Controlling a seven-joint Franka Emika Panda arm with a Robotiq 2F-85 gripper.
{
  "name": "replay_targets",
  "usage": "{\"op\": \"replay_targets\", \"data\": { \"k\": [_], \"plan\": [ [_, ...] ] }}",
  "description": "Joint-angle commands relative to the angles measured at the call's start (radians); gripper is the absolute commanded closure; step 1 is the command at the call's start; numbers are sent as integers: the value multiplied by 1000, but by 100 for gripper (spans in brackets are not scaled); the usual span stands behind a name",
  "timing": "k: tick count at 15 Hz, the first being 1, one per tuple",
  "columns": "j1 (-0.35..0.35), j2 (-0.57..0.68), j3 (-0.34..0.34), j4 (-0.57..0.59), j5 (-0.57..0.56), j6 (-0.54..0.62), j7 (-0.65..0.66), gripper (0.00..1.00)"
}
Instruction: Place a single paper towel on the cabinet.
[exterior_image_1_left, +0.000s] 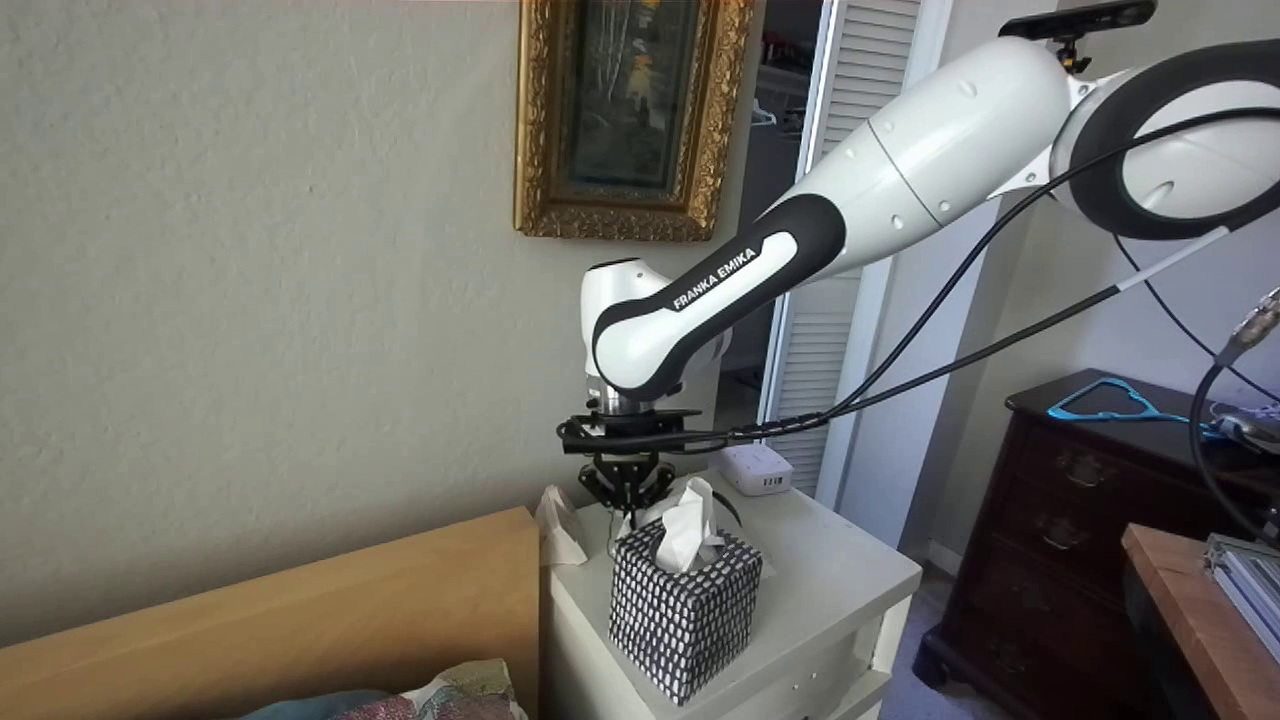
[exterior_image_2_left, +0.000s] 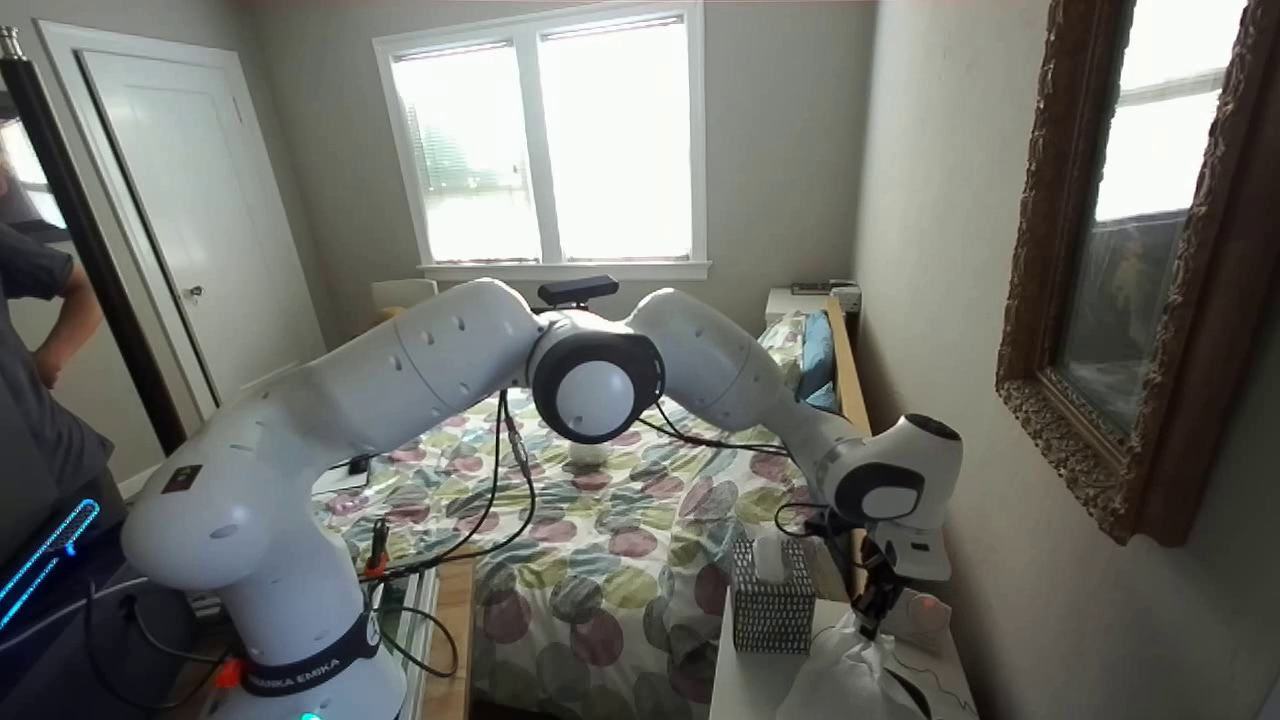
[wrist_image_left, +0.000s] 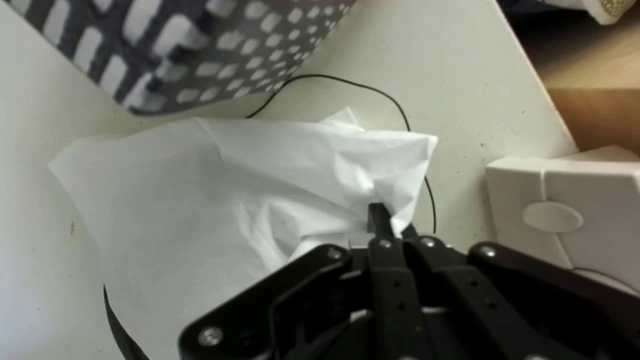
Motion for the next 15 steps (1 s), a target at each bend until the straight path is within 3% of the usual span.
{"op": "replay_targets", "data": {
  "k": [1, 15],
  "plan": [
    [-12, 27, 0, 60, 2, -21, -6, 100],
    [-136, 14, -73, 34, 22, 0, 129, 100]
  ]
}}
